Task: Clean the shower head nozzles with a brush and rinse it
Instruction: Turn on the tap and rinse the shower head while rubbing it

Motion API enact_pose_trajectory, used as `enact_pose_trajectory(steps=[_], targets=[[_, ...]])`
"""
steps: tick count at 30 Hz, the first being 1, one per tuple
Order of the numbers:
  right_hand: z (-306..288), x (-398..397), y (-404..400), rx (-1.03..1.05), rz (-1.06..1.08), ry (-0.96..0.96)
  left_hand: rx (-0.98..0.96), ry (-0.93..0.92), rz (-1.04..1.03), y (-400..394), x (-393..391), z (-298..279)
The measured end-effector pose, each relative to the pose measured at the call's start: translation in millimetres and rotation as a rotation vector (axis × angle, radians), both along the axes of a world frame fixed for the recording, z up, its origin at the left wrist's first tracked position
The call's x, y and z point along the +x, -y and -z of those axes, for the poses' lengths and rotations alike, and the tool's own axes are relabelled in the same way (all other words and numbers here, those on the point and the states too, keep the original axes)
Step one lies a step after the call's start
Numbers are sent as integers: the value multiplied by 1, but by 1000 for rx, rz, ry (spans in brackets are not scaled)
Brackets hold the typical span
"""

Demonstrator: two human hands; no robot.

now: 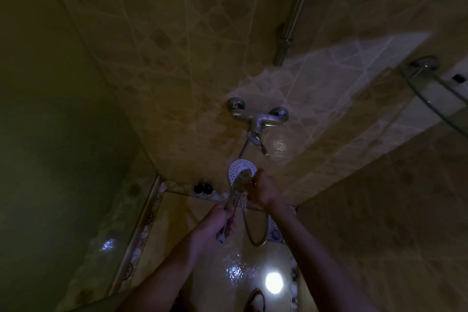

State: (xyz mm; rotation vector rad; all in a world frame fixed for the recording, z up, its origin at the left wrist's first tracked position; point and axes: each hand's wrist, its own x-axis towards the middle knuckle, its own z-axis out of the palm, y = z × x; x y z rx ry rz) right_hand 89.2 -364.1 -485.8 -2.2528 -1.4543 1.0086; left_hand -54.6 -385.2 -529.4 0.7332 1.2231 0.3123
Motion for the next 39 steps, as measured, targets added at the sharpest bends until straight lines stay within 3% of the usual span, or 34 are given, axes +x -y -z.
enact_pose_trajectory(steps=[10,21,31,39], targets=[[4,36,6,-19,128,57,20,11,35,4,4,-4],[5,13,13,55,54,-27,-14,25,29,1,10,-2],[-1,44,-3,11,120,30,19,23,35,-5,9,-3],[14,19,14,13,53,41,12,13,36,-8,11,2]])
